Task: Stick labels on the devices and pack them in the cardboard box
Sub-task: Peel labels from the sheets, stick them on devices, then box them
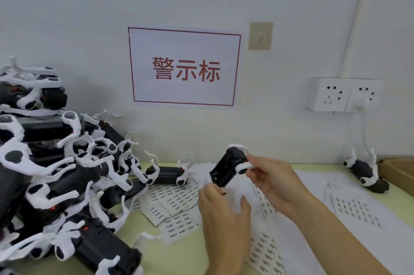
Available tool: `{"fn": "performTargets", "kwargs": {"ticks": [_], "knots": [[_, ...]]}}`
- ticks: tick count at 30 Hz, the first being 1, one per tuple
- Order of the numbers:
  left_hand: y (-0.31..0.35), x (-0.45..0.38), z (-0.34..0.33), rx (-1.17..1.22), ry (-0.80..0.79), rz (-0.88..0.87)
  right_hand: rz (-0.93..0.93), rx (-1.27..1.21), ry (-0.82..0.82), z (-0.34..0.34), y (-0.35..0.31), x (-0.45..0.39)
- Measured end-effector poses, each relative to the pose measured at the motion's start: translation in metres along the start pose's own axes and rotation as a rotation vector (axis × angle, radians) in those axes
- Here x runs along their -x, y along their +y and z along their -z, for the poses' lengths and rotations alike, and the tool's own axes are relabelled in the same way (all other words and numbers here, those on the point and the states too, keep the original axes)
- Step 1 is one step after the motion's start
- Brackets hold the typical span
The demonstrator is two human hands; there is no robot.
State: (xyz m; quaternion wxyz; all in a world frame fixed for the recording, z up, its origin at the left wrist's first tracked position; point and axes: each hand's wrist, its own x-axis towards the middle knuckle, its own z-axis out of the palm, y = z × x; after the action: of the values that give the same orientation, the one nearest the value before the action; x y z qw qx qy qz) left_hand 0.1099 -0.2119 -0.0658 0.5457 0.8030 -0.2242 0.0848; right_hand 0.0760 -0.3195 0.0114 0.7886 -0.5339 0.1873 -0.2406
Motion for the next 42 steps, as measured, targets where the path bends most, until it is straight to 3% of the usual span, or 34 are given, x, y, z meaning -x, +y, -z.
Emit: {"fn": "performTargets", "kwargs": {"ticks": [3, 6, 9, 12, 17, 20, 29, 35, 37, 39, 42], "knots": [[0.002, -0.008, 0.007, 0.075, 0.229, -0.014, -0.083, -0.33, 0.008, 0.005, -0.002, 0.001], [0.005, -0.016, 0.016, 0.35, 0.127, 0.032, -0.148, -0.545, 0.011, 0.009, 0.0, 0.001], [0.004, -0.024, 0.021, 0.542, 0.058, 0.035, -0.188, -0.579, -0.013, 0.013, 0.007, 0.001], [0.005, -0.026, 0.024, 0.487, 0.122, 0.018, -0.198, -0.354, 0.01, 0.018, 0.012, -0.001], [-0.002, -0.03, 0.027, 0.347, 0.155, 0.009, 0.064, 0.63, 0.148, 0.017, 0.018, -0.004], [-0.011, -0.034, 0.031, 0.256, 0.118, 0.046, 0.202, 0.941, 0.161, 0.015, 0.027, -0.004], [-0.025, -0.032, 0.03, 0.133, 0.07, 0.044, 0.286, 1.087, 0.131, 0.017, 0.042, -0.01], [-0.01, -0.022, 0.033, -0.117, 0.205, -0.255, 0.339, 0.921, 0.31, 0.032, 0.006, -0.01], [0.002, -0.014, 0.027, -0.14, 0.066, -0.426, 0.287, 0.885, 0.366, 0.045, 0.0, -0.008], [0.012, -0.002, 0.016, -0.184, -0.186, -0.581, 0.204, 0.984, 0.373, 0.062, 0.002, -0.004], [0.016, 0.017, -0.004, -0.333, -0.554, -0.613, 0.109, 1.25, 0.345, 0.087, 0.012, 0.009]]}}
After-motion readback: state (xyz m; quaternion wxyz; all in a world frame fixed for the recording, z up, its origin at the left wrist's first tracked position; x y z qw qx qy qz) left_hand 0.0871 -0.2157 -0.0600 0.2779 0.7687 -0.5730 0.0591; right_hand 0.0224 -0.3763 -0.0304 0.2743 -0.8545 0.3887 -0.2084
